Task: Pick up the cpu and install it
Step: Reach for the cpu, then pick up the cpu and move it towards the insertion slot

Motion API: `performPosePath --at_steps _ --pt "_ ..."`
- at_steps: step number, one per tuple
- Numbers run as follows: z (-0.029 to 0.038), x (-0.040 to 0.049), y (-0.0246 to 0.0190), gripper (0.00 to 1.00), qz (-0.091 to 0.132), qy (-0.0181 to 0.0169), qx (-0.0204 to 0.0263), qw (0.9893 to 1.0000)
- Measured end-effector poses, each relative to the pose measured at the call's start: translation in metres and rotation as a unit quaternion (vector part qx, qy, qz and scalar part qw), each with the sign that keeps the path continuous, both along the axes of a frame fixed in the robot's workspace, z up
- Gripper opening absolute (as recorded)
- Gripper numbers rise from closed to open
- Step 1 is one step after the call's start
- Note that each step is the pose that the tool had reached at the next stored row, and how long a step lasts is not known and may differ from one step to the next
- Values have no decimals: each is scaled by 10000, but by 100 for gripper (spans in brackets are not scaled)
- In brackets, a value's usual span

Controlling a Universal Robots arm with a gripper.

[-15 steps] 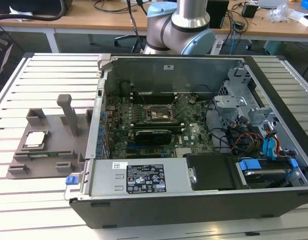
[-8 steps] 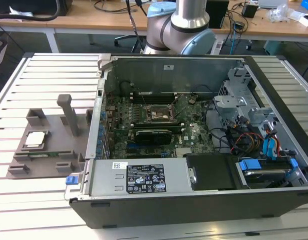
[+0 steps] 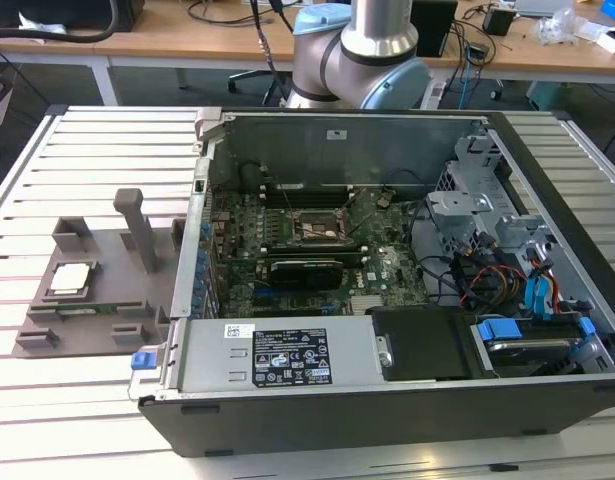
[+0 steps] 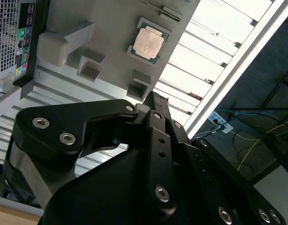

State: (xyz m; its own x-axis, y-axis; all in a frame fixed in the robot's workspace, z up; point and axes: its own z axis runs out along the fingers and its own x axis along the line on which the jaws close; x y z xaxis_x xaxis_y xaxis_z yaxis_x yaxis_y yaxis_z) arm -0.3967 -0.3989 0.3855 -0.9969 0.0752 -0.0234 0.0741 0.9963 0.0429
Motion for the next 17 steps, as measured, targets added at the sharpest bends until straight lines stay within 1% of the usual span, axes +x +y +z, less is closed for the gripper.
performPosePath --at_steps 8,13,14,15,16,17 --pt "-1 0 0 11 0 0 0 10000" --pt "-2 0 0 42 0 0 0 10000" --pt "-2 0 0 42 0 0 0 10000" --pt "-2 0 0 54 0 0 0 10000" --pt "-2 0 0 60 0 0 0 10000" --pt "-2 0 0 60 0 0 0 10000"
